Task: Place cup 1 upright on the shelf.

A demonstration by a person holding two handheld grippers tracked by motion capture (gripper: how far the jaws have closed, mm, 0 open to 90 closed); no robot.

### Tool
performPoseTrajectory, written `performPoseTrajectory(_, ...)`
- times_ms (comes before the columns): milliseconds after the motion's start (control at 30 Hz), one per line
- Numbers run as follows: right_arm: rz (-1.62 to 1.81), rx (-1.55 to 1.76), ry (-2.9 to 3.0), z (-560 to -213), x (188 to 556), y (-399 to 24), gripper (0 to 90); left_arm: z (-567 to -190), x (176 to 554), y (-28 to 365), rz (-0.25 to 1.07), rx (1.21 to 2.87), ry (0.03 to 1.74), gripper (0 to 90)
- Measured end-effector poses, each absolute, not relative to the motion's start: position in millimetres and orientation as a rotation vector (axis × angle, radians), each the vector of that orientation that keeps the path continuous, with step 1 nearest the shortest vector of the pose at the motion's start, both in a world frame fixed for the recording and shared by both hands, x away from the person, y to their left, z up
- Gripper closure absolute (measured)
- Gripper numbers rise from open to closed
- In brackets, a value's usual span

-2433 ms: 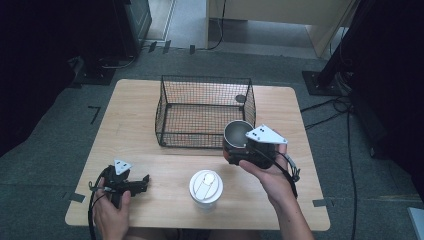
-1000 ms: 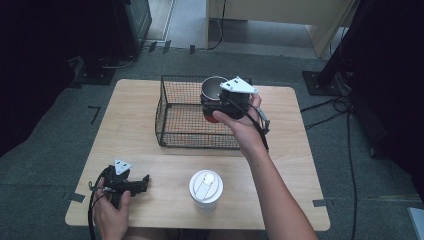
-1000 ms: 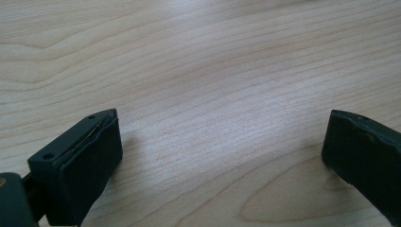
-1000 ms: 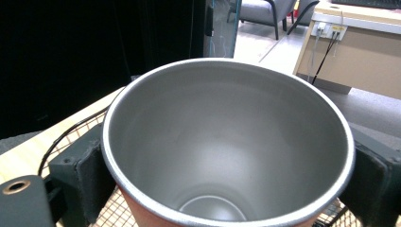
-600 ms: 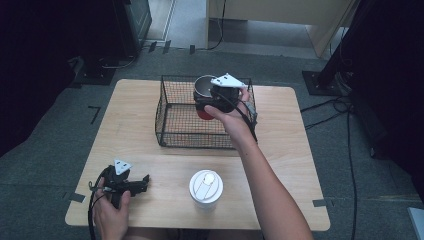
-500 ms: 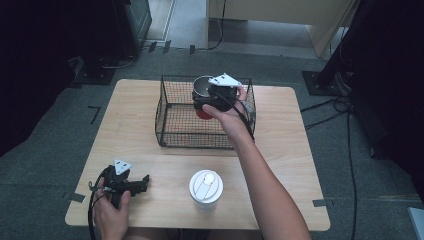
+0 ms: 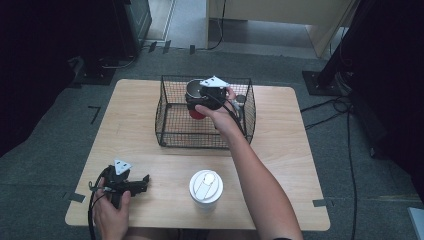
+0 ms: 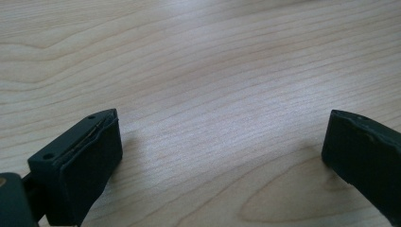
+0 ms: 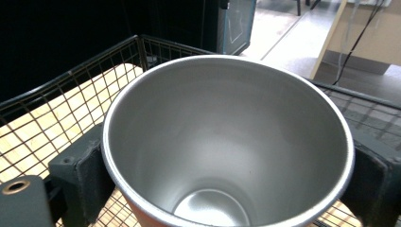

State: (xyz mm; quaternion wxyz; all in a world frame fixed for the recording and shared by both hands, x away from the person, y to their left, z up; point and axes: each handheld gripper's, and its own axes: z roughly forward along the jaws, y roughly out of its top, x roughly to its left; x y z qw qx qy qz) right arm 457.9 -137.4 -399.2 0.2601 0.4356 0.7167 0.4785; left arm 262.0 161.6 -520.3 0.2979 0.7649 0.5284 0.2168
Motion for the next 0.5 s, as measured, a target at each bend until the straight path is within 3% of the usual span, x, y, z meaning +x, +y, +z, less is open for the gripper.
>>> performPoseTrajectory(500, 1.282, 1.122, 2.052, -426.0, 479.0, -116.5, 6.9, -520.3, 262.0, 161.7, 0.576, 2.033, 1.404, 0.0)
